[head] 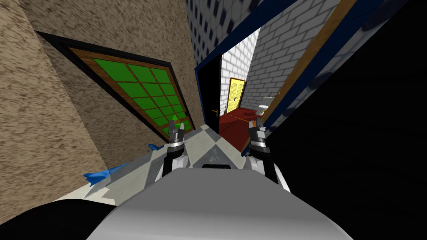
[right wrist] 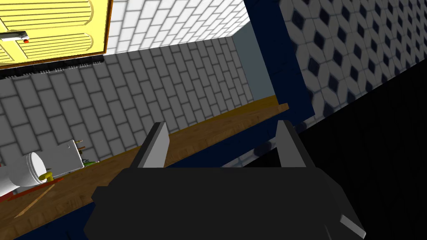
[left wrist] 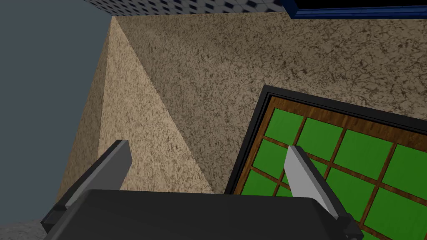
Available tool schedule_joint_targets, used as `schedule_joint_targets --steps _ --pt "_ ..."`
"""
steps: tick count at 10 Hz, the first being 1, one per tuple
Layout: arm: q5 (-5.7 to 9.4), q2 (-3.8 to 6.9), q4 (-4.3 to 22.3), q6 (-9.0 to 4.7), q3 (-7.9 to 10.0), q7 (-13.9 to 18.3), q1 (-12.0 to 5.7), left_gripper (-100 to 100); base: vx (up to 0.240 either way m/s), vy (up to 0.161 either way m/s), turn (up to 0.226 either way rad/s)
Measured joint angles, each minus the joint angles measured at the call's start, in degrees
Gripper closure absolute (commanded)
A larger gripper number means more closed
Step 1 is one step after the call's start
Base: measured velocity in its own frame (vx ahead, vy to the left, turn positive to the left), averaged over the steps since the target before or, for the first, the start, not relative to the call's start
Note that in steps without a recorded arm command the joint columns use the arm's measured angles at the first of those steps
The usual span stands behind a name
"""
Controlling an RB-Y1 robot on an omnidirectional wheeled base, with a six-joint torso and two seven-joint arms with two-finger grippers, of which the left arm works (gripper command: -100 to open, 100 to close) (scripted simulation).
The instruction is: Push the door open
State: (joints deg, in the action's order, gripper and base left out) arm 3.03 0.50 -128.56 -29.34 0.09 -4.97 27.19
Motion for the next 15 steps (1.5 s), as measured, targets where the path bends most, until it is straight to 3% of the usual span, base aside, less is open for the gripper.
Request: schedule_joint_targets --steps 5,15 --pt "-0.05 1.54 5.6 0.49 -0.67 1.3 -3.59 -100 0.112 0.082 -0.089" --pt "-0.35 3.52 17.9 0.7 -2.42 3.8 -10.86 -100 0.089 0.051 -0.083"
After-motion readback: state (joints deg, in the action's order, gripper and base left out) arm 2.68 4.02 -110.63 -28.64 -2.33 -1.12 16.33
